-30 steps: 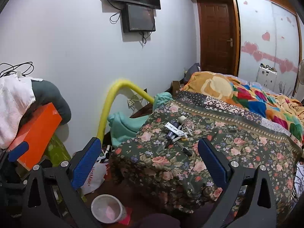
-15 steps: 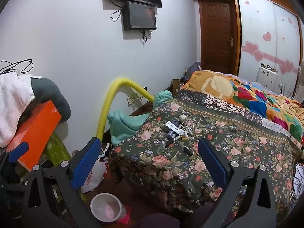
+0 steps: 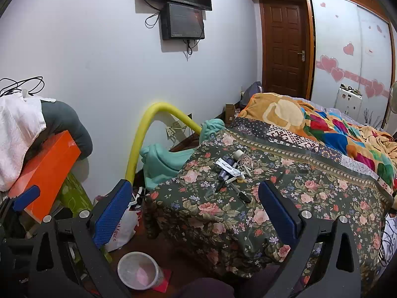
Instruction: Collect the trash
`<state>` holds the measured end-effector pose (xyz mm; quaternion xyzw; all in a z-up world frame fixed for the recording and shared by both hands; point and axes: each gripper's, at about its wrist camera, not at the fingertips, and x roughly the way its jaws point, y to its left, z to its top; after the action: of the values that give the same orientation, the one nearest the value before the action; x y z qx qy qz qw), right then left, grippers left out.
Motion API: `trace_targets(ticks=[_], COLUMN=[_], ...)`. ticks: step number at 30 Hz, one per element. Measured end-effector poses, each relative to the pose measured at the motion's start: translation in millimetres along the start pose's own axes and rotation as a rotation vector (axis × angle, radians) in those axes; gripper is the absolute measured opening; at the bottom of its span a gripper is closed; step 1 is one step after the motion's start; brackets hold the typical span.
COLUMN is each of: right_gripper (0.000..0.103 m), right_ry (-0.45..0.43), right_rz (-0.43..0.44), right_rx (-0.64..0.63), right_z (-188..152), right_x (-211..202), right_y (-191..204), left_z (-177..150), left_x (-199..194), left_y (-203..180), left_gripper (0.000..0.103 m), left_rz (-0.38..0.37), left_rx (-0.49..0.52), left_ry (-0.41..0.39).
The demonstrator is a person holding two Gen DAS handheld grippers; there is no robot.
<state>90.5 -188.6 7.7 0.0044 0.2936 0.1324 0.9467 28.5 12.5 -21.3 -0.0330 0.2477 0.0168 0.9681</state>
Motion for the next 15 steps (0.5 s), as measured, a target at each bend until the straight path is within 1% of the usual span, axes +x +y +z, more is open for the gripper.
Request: trace_targets(ticks=[15], right_gripper=[0.101], right_ry=[0.0], right_rz=[0.002], right_rx=[-0.002], right_z=[-1.4], right_x=[-2.7], right_y=[1.0], left_z=[-2.2], left_x=[0.2], left_y=[-0.6], left_gripper=[0.099], left_rz=[0.003], left_rx=[-0.002], left_ry=[-0.002])
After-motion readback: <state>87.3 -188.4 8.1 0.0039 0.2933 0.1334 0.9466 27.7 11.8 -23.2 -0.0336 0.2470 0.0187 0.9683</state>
